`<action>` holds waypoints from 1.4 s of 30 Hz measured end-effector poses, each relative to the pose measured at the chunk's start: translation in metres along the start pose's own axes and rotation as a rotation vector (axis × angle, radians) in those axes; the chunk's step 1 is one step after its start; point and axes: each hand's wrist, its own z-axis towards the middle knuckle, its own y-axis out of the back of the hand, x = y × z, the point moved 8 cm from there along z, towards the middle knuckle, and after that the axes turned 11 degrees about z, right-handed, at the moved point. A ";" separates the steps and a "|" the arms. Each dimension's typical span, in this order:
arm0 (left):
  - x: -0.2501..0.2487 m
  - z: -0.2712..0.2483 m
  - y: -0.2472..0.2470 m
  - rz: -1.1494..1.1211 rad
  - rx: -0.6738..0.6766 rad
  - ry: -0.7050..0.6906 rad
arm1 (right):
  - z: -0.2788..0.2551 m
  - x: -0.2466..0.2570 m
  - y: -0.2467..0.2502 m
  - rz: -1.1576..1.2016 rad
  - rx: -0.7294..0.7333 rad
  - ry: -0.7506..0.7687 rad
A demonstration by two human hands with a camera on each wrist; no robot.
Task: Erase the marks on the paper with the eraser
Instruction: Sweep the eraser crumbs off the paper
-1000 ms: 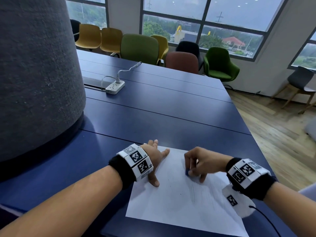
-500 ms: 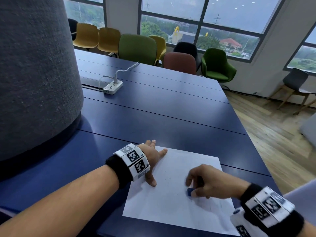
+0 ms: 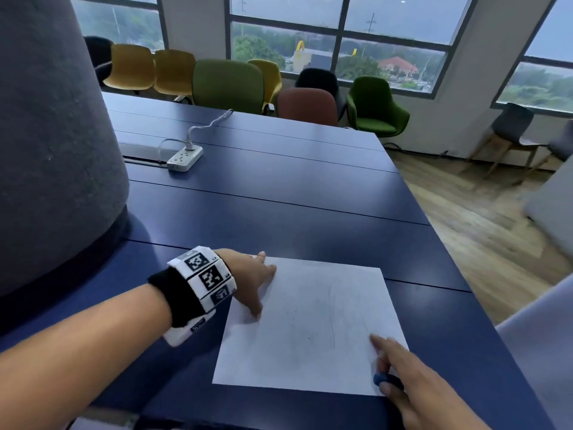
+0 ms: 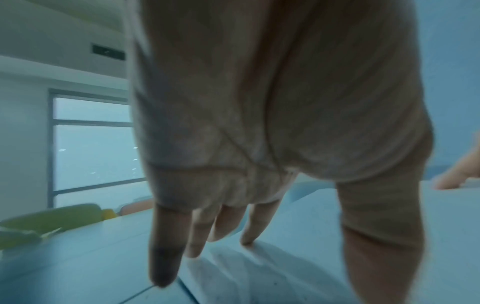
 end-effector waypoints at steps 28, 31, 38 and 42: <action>-0.136 -0.029 -0.022 -0.042 -0.124 -0.353 | -0.007 0.011 -0.005 0.051 -0.114 -0.087; -0.126 -0.029 -0.034 -0.076 -0.083 -0.267 | -0.008 0.006 -0.004 0.042 -0.148 -0.103; -0.059 -0.003 -0.008 -0.161 -0.068 0.092 | -0.010 0.009 0.001 0.024 -0.153 -0.116; -0.105 0.028 0.021 -0.088 -0.146 -0.119 | -0.012 0.008 0.001 0.041 -0.154 -0.136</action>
